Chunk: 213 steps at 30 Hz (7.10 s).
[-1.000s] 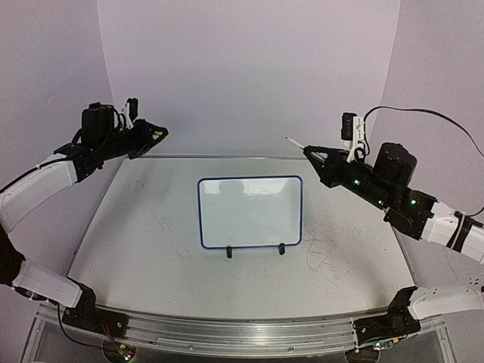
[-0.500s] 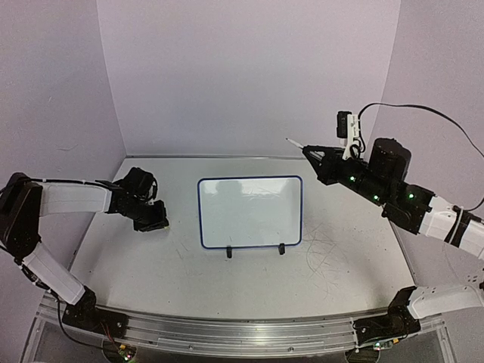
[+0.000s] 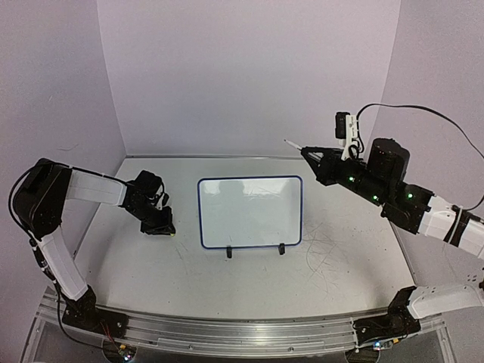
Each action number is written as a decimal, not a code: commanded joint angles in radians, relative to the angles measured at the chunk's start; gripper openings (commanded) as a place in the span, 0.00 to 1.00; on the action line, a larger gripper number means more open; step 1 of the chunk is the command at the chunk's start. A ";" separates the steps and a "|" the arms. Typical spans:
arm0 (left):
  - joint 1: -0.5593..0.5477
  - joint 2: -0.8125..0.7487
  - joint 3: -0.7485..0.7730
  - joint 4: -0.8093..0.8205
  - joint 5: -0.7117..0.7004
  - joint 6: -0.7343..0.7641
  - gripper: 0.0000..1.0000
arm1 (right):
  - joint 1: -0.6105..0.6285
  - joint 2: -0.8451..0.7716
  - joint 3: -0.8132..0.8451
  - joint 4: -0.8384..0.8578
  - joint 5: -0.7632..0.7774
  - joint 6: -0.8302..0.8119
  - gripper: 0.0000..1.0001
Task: Write a sentence on the whiteboard
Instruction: Put down the pen cap at the corner of the board, then hold the whiteboard at the center of the board, then write a sentence on the whiteboard.
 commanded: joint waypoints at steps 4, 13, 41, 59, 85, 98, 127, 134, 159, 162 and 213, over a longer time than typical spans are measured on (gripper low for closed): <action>0.036 0.059 0.017 0.018 0.111 0.033 0.10 | -0.001 -0.019 -0.005 0.018 0.004 0.006 0.00; 0.042 0.064 -0.008 0.004 0.033 0.021 0.23 | -0.001 -0.011 -0.007 0.018 0.006 -0.005 0.00; 0.044 -0.311 0.110 -0.106 -0.166 0.049 0.61 | -0.001 -0.024 -0.003 -0.095 0.216 0.045 0.00; 0.136 -0.492 -0.078 0.236 0.113 0.031 0.78 | -0.001 -0.034 0.059 -0.159 0.271 -0.020 0.00; 0.071 -0.444 -0.163 0.435 0.277 0.040 0.79 | 0.117 0.125 0.277 -0.422 0.395 0.030 0.00; 0.088 -0.479 -0.229 0.590 0.441 0.052 0.80 | 0.127 0.167 0.391 -0.433 0.222 -0.055 0.00; 0.022 -0.158 -0.069 0.660 0.534 0.134 0.69 | 0.205 0.300 0.457 -0.357 0.081 -0.052 0.00; 0.012 -0.126 -0.079 0.730 0.634 0.121 0.67 | 0.233 0.369 0.493 -0.331 0.045 -0.047 0.00; 0.010 0.004 -0.123 1.031 0.793 0.041 0.23 | 0.305 0.553 0.570 -0.316 0.050 -0.058 0.00; 0.010 0.012 -0.132 1.037 0.790 0.045 0.18 | 0.307 0.556 0.571 -0.316 0.053 -0.061 0.00; 0.025 0.032 -0.204 1.045 0.726 0.256 0.00 | 0.428 0.679 0.701 -0.466 0.421 -0.072 0.00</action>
